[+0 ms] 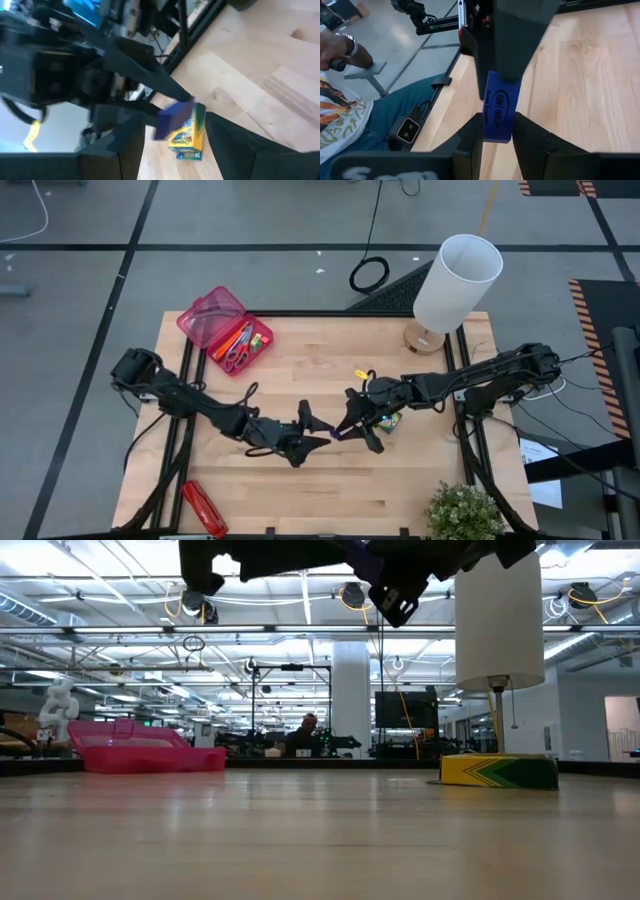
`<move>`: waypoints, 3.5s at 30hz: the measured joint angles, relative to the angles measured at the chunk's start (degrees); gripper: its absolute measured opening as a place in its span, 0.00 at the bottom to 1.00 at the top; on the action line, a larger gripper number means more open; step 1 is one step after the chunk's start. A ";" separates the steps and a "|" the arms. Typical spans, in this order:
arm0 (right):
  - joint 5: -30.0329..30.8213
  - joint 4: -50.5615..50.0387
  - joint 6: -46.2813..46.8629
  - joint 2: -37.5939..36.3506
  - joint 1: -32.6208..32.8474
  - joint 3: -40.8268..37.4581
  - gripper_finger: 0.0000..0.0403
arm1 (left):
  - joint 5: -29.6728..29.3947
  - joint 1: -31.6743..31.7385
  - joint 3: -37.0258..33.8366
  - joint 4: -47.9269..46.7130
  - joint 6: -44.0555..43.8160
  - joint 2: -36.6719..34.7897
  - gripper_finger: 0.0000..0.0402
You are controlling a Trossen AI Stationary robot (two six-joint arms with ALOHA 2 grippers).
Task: Pack school essentials
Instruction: Put the blue eraser into the pink supply box
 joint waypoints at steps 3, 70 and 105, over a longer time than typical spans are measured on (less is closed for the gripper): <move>-0.15 -0.15 -0.19 0.00 0.00 0.00 0.21 | 2.16 0.64 -0.01 0.37 0.18 0.14 0.50; 26.25 -9.72 -10.29 -18.59 1.35 -13.13 0.74 | -0.67 28.19 -2.27 -41.30 -9.23 -23.10 0.02; 25.86 3.16 -11.82 -18.56 -1.22 -21.22 0.74 | 17.88 64.88 -11.77 -35.31 1.32 -9.22 0.09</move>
